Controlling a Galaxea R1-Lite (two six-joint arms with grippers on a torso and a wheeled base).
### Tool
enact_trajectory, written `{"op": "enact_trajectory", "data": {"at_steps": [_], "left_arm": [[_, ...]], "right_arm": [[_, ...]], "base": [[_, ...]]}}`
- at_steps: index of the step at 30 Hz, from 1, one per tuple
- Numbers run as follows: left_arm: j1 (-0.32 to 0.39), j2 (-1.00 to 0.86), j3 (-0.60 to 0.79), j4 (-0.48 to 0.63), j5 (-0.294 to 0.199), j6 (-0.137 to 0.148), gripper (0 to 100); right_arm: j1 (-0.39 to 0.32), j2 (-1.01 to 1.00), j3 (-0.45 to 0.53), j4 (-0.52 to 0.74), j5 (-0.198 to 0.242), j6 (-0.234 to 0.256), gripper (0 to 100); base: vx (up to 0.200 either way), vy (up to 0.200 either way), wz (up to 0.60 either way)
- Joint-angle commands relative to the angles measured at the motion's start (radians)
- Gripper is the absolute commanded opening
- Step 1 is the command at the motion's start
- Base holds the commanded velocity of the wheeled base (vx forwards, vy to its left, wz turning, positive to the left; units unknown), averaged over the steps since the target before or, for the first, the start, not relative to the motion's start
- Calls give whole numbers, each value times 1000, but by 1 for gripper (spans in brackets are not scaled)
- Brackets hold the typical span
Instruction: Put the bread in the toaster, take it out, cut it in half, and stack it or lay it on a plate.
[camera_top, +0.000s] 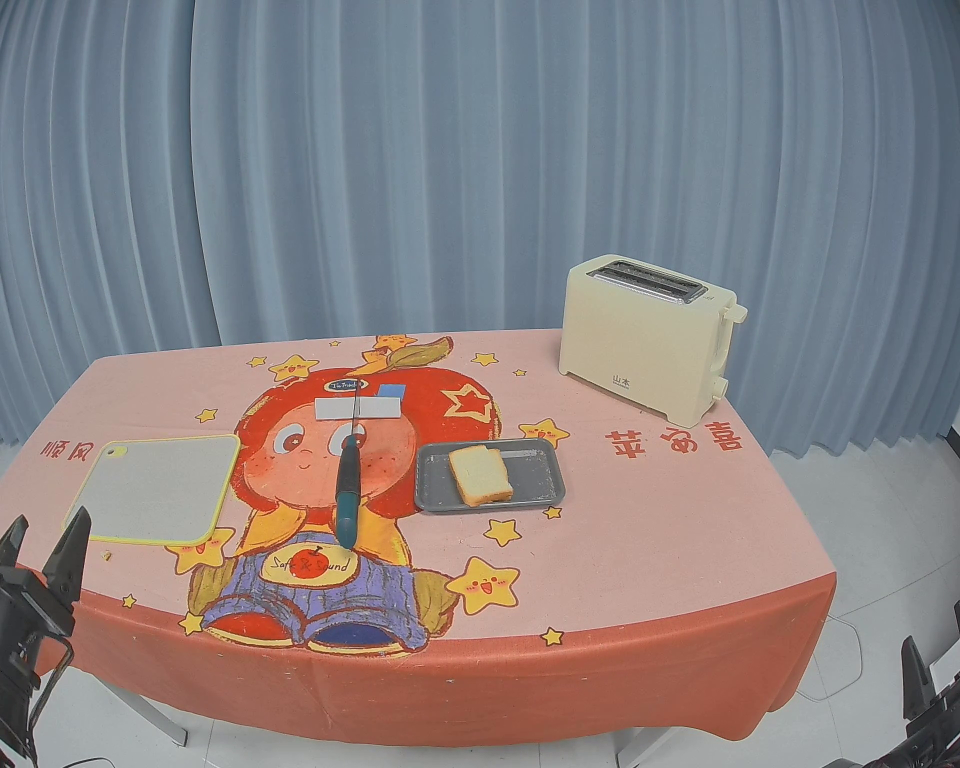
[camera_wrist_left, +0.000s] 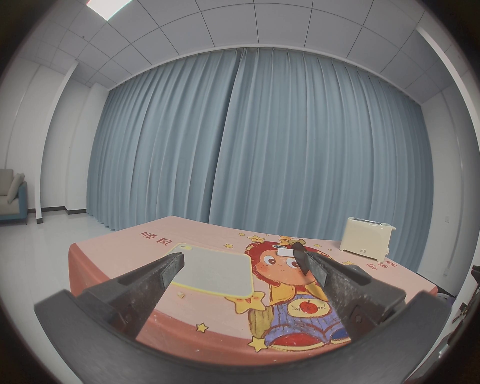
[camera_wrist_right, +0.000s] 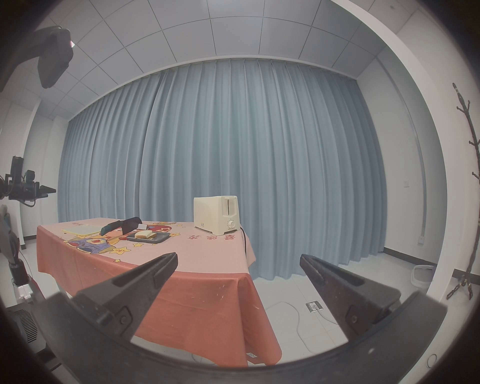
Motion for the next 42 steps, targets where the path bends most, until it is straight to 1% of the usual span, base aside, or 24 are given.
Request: {"op": "enact_trajectory", "data": {"at_steps": [1,2,4,8,10,11,12,15,20,24,25,27,31,34,36,40,42], "left_arm": [[24,-137,86,1,0,-1,100],[52,-175,109,3,-9,-1,100],[75,-245,121,44,-20,-1,100],[83,-397,106,238,-39,-1,100],[94,-436,100,290,-48,-1,100],[109,-469,97,334,-65,-1,100],[113,-477,97,345,-71,-1,100],[127,-525,106,377,-134,-1,100],[129,-538,120,397,-215,-1,100],[135,-603,120,494,-223,5,100],[135,-615,120,525,-227,12,100],[136,-638,112,561,-250,22,100],[153,-666,109,564,-279,30,100],[153,-678,111,561,-304,50,100],[153,-680,112,561,-305,59,100],[152,-683,111,564,-307,65,100],[152,-683,114,561,-307,81,100]], "right_arm": [[0,-7,18,0,0,0,100],[0,-9,18,0,0,0,100],[0,-9,18,0,0,0,100],[0,-7,18,0,0,0,100],[0,-9,18,0,0,0,100],[0,-7,18,0,0,0,100],[0,-7,18,0,0,0,100],[0,-7,18,0,0,0,100],[0,-7,18,0,0,0,100],[0,-7,18,0,0,0,100],[0,-7,18,0,0,0,100],[0,-7,18,0,0,0,100],[0,-7,18,0,0,0,100],[0,-9,18,0,0,0,100],[0,-9,18,0,0,0,100],[0,-7,18,0,0,0,100],[0,-9,18,0,0,0,100]], "base": [[0,0,0],[0,0,0],[0,0,0],[0,0,0],[0,0,0],[0,0,0],[0,0,0],[0,0,0],[0,0,0],[0,0,0],[0,0,0],[0,0,0],[0,0,0],[0,0,0],[0,0,0],[0,0,0],[0,0,0]]}}
